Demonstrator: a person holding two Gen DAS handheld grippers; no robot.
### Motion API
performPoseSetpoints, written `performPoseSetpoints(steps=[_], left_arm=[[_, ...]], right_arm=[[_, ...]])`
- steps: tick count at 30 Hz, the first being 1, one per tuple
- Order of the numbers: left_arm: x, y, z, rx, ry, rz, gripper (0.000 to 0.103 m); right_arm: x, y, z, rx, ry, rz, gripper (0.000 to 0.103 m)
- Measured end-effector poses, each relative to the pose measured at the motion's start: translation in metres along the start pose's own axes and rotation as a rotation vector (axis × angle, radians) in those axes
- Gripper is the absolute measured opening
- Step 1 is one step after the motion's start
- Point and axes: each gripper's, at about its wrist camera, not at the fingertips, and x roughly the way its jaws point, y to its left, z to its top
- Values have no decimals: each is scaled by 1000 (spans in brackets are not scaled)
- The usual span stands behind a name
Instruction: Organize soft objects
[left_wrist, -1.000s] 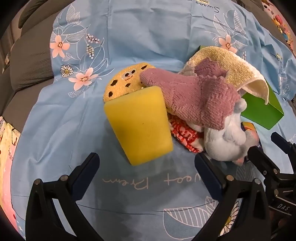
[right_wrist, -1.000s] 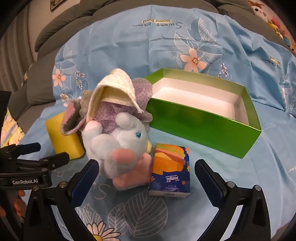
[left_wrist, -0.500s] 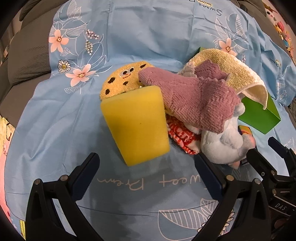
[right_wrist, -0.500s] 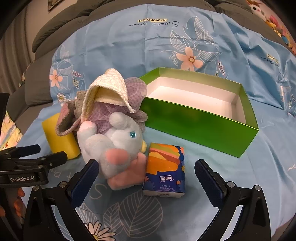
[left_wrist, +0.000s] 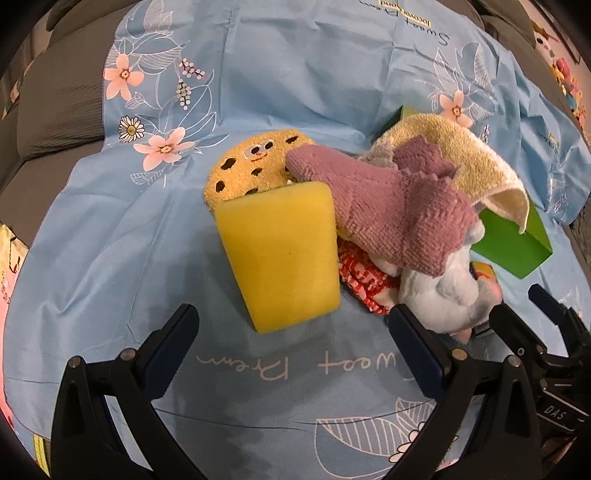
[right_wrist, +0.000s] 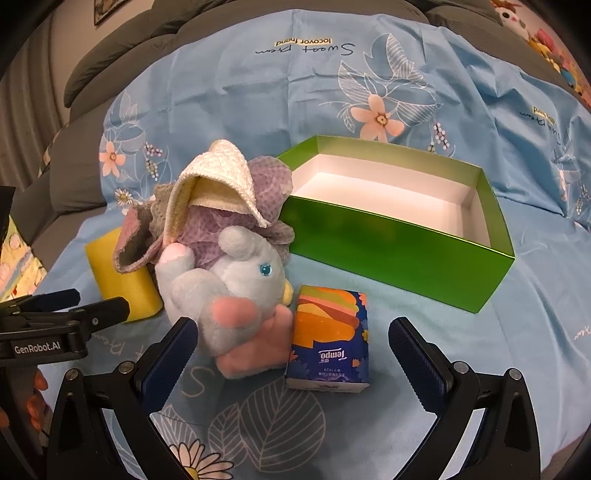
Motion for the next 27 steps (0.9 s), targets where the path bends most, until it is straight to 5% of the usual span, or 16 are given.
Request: performPoseSetpoints(steps=[14, 27], left_arm=[[-12, 13, 6, -109, -48, -118, 102], [-16, 11, 3, -84, -59, -58, 102]], right_arm=[[-9, -6, 7, 21, -46, 46, 103], [-18, 6, 4, -1, -90, 89, 103]])
